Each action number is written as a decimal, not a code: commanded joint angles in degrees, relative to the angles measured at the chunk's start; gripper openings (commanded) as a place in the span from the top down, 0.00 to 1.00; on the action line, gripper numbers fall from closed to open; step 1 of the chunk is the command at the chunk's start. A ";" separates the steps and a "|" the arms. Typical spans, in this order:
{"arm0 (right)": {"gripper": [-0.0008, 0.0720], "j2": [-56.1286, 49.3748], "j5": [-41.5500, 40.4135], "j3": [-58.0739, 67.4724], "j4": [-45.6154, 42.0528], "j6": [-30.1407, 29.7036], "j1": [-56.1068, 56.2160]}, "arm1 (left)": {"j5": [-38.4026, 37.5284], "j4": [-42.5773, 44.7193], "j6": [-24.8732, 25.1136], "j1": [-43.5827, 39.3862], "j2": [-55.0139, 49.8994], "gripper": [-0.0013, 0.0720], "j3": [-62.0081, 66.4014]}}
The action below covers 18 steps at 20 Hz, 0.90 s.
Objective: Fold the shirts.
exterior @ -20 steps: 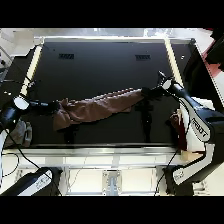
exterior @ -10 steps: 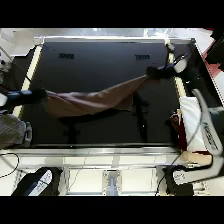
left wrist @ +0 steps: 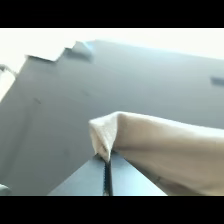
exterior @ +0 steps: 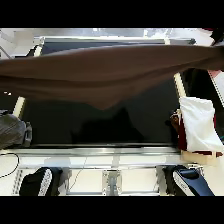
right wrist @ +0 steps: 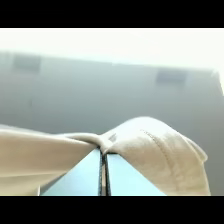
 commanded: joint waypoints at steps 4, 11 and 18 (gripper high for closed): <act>0.98 5.44 6.01 0.02 -0.55 1.81 0.00 | -2.82 -5.25 0.52 0.28 -7.17 0.97 6.25; 0.97 -25.42 11.82 -14.58 21.77 -4.31 0.04 | 3.65 -8.57 7.15 -9.27 -40.15 0.97 6.27; 0.23 -50.27 -14.73 -22.69 28.15 -7.89 3.58 | 30.21 -4.48 -4.11 -20.09 -63.14 0.83 6.40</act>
